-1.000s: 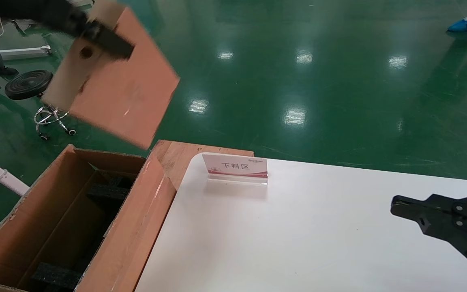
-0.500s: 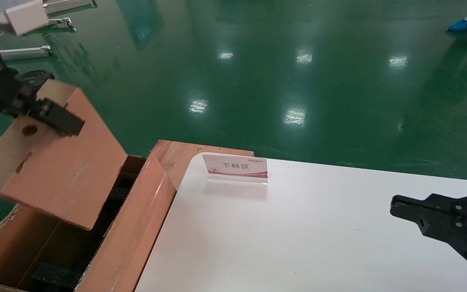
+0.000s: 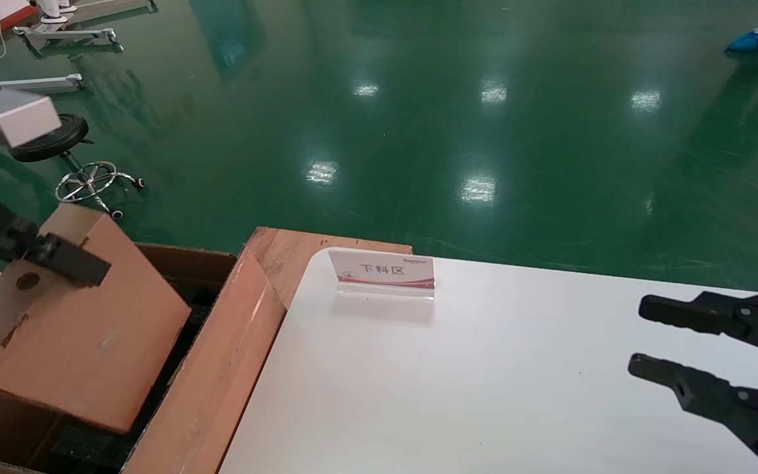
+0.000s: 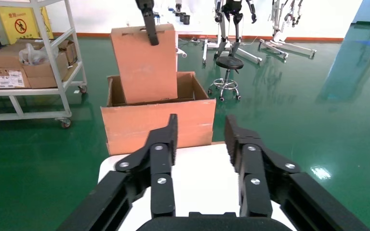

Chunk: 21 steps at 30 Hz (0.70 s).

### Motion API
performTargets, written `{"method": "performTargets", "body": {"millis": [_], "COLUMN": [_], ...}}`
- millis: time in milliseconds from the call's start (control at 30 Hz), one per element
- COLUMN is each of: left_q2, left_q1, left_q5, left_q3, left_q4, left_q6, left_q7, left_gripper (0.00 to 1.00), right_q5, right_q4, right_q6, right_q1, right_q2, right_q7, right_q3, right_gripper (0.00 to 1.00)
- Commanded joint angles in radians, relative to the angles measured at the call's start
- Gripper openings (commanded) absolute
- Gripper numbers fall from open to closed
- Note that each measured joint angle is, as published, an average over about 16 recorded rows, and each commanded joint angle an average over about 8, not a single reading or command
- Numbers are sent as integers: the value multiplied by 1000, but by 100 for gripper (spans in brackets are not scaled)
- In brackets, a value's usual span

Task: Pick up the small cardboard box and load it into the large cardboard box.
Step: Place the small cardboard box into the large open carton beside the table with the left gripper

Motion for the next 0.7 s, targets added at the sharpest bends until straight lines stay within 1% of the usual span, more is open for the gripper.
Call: {"method": "performTargets", "body": {"millis": [33,400,700], "left_q2": [-25,-155,-218], "left_q1": [1,15,28], "left_q5": [5,83,128], "left_q3": [13,43,36], "left_q4": [-1,1,11], "left_q6": [0,-3,-7], "left_q7": [15,116,196], "left_gripper": [0,0,0], "right_q5": [0,1,1], "right_q4": [0,0,0], "right_q6": [0,0,1], "right_q1": [0,0,0], "right_q2": [0,0,1], "right_q7": [0,0,-1], "right_q3": [0,-1,-1], "right_gripper": [100,100,100]}}
